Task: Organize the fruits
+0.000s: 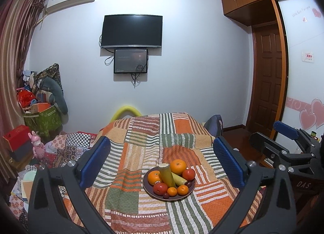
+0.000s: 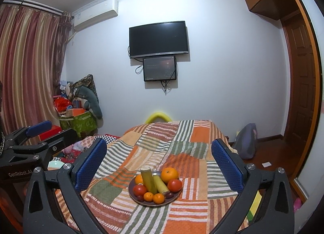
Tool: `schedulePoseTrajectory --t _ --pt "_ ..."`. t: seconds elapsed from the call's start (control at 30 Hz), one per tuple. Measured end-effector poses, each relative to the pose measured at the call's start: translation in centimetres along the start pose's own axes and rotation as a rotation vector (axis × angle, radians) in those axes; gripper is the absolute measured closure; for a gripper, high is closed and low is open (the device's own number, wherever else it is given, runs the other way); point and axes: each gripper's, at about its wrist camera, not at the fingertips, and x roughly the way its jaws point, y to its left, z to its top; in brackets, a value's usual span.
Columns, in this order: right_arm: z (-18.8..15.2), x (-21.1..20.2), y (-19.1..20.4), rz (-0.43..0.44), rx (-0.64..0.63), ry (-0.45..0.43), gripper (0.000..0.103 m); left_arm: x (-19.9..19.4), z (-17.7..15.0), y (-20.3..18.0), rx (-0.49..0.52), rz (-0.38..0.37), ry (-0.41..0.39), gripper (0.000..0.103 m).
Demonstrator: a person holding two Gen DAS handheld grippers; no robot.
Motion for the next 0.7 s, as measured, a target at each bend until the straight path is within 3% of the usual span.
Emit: schedulePoseTrajectory --t 0.7 --pt "0.32 -0.27 -0.16 -0.002 0.003 -0.01 0.0 0.09 0.14 -0.45 -0.005 -0.015 -0.001 0.0"
